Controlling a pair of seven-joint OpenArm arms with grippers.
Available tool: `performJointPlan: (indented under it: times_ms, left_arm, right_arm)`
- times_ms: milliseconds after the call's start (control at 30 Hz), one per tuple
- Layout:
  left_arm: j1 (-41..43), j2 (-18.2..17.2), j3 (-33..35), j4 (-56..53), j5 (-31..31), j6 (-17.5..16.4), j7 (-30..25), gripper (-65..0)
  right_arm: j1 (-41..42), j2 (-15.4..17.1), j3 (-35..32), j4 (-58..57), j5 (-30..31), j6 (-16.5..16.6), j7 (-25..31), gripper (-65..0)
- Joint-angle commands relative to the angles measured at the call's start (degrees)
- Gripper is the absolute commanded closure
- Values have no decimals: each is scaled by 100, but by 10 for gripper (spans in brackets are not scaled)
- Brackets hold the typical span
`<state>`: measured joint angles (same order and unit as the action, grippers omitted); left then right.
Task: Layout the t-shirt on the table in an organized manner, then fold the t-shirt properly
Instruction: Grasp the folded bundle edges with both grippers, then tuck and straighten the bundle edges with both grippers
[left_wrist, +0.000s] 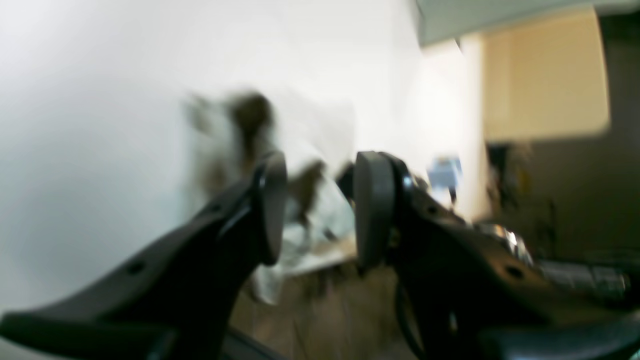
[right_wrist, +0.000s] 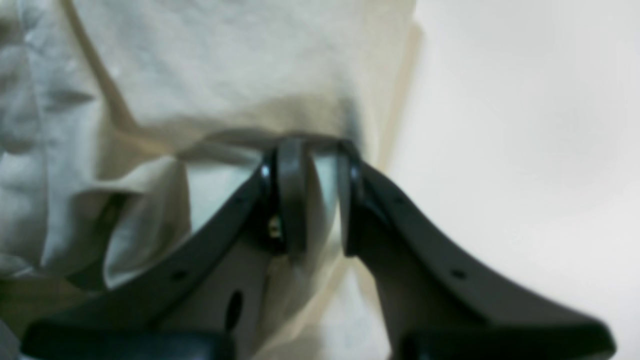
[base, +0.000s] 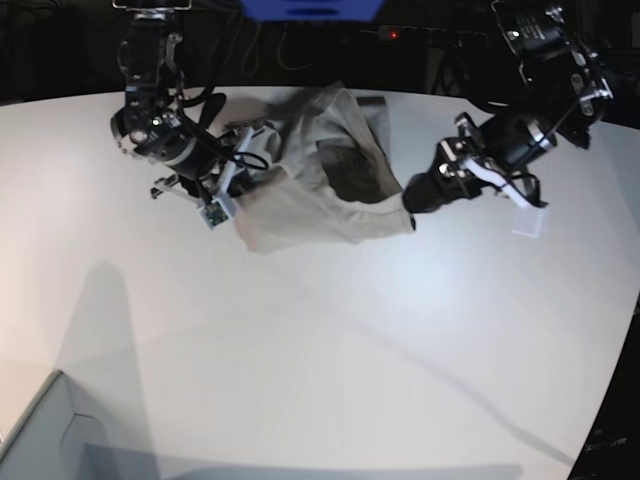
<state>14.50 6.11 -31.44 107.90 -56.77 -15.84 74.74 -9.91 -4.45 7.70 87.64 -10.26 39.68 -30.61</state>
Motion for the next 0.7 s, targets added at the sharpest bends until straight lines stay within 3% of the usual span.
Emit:
performJointPlan:
  times_ms: [0,200,400,667]
  left_arm:
    - [-74,35,221,-42,-112,23,-147,-225]
    - [-145,-9,1162,-825,723,23,-1166,-225]
    - [-470,-369,1258,-1352,1611,23,-1878,-225]
    - [-1630,-1002,1250,-2917,1743,23,-2397,-225]
  right_arm:
    - [46,1,-19,94,64,32,103,-98]
    - [37,-8,-28,94,64,32,94,-98]
    - [29,1,-1,94,64,32,94,-98]
    - [29,1,-1,76,64,32,94,-98]
